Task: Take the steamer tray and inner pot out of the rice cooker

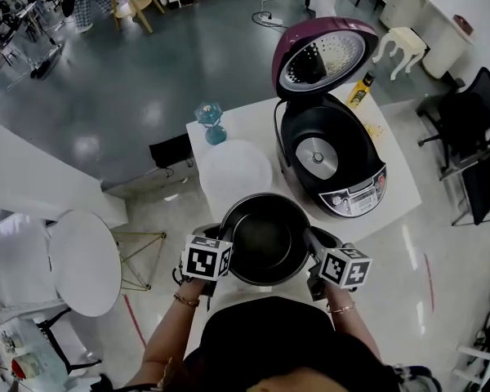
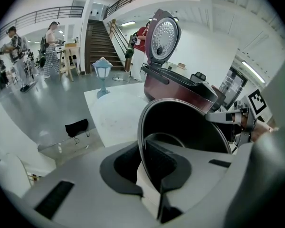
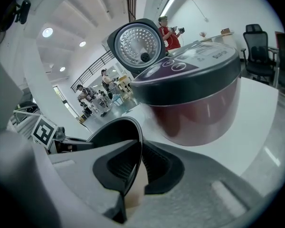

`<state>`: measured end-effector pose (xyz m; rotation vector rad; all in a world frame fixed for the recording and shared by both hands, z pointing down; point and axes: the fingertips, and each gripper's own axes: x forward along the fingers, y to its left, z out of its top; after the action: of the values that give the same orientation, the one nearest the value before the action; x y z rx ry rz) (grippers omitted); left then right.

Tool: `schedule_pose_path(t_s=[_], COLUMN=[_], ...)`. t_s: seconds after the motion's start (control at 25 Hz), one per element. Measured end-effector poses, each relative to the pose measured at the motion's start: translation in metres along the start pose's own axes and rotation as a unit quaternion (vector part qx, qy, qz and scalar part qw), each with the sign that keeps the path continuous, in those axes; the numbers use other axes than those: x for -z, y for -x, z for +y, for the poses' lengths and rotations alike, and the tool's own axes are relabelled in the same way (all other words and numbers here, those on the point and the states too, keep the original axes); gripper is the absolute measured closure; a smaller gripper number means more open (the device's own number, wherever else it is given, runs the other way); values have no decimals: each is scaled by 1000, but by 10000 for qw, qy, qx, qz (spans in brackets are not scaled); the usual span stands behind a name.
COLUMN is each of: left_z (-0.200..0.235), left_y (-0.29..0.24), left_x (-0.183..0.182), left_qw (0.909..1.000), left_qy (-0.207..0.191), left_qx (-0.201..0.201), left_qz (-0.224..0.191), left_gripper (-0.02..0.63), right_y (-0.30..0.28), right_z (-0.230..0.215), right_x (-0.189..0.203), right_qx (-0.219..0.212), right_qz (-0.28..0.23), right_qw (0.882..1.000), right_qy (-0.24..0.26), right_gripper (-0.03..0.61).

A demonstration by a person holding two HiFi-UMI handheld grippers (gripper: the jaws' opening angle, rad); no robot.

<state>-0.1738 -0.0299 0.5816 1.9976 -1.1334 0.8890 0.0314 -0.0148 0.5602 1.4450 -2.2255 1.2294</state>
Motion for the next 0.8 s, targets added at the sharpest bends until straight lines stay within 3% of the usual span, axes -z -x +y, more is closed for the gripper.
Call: schedule_pose_path(t_s=[0.16, 0.28, 0.44, 0.48, 0.8], left_z=[-1, -1, 12, 13, 37], left_y=[0, 4, 19, 25, 89], left_x=[-2, -5, -8, -9, -24], left_qw=[9998, 9981, 9950, 9944, 9801], left_qy=[-61, -19, -10, -28, 272], left_qx=[8, 16, -232, -231, -488], left_qz=[-182, -613, -970, -1028, -1904], left_gripper=[581, 579, 439, 428, 428], right_y=[-2, -3, 3, 5, 32], right_z=[0, 1, -3, -4, -2], right_x=[-2, -2, -6, -8, -18], right_qx=[-56, -125, -48, -43, 17], right_qz=[-68, -70, -187, -219, -431], right_qw=[9999, 9996, 9992, 9991, 9974], right_qy=[86, 261, 361, 347, 579], right_gripper=[541, 541, 520, 520, 518])
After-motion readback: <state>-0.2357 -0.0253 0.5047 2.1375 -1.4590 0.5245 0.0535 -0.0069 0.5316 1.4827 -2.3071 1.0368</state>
